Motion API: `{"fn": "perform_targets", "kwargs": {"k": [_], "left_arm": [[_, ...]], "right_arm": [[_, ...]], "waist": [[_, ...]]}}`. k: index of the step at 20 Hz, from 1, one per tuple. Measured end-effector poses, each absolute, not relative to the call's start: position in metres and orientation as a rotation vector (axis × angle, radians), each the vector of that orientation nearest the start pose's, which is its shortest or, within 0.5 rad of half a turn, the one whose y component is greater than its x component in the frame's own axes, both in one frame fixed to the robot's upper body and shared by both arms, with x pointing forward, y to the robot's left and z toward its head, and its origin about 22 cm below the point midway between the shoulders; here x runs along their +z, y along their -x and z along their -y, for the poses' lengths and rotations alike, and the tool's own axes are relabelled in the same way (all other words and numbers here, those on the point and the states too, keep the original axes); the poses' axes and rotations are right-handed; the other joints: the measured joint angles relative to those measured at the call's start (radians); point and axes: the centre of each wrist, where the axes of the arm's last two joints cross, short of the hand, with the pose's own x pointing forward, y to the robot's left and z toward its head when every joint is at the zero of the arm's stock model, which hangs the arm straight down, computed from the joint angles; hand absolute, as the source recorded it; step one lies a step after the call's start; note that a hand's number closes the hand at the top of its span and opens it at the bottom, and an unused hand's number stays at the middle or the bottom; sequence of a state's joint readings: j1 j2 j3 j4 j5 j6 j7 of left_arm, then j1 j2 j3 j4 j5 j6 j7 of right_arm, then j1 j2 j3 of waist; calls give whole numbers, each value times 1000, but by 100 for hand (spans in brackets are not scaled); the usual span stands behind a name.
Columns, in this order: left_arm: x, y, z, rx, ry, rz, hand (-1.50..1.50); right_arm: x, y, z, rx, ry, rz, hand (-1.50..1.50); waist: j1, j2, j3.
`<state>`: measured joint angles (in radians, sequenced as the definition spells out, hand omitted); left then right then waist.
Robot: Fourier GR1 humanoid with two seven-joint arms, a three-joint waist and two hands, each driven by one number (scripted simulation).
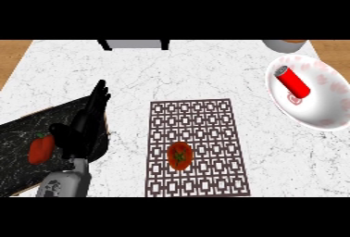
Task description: Pick the can from the placemat and place it in the bowl
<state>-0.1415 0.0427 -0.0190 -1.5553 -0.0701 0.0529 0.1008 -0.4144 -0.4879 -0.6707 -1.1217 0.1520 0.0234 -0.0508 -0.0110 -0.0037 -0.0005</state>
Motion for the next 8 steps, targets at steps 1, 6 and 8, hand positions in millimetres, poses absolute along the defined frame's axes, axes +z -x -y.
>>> {"fn": "perform_targets", "kwargs": {"k": [1, 6, 8], "left_arm": [[30, -274, -217, -97, -76, 1589, 0], [29, -274, -220, -100, -68, 1586, 0], [26, -277, -222, -101, -64, 1583, 0]], "right_arm": [[106, -289, 466, -196, 736, 1624, -150], [96, -257, 472, -173, 679, 1640, -150], [94, -247, 476, -160, 664, 1638, -150]], "waist": [[1, 0, 0], [4, 2, 0], [5, 2, 0]]}}
